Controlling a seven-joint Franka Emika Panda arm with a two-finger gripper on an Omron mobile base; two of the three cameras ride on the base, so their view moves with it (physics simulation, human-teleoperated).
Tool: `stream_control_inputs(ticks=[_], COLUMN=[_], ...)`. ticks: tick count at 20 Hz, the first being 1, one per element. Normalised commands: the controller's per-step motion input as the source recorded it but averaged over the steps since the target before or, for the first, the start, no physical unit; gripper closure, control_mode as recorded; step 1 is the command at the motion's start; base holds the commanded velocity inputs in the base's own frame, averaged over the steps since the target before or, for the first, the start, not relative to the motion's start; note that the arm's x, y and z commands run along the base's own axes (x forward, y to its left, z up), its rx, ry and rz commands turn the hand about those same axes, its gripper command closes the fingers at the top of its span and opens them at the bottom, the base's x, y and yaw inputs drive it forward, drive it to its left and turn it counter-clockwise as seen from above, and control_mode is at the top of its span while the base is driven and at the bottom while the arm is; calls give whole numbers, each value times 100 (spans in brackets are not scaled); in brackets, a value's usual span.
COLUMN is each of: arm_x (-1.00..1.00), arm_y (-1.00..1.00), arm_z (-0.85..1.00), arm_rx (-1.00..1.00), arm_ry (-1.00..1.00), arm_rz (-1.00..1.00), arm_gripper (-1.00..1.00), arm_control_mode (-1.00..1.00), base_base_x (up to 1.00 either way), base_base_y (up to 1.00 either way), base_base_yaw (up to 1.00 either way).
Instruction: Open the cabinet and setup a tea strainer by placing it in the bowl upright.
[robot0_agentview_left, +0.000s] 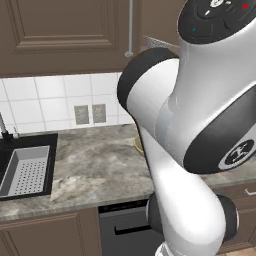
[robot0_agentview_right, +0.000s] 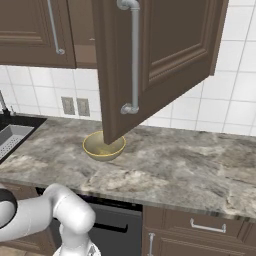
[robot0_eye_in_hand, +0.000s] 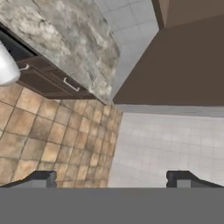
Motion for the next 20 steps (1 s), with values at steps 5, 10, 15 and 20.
stream_control_inputs(ticks=[5,10,15,20], arm_x=[52,71,69,56], arm_y=[-59,-68,-2,14], arm_z=[-24,-32,-14,0], arm_rx=[-2,1,-5,-20], arm_ry=[19,6,4,9], arm_rz=[-11,-2,0,-1], arm_gripper=[-100,-100,-100,-100], arm_control_mode=[-100,-100,-100,-100], base_base_x=[0,0,0,0], base_base_y=[0,0,0,0], base_base_yaw=[0,0,0,0])
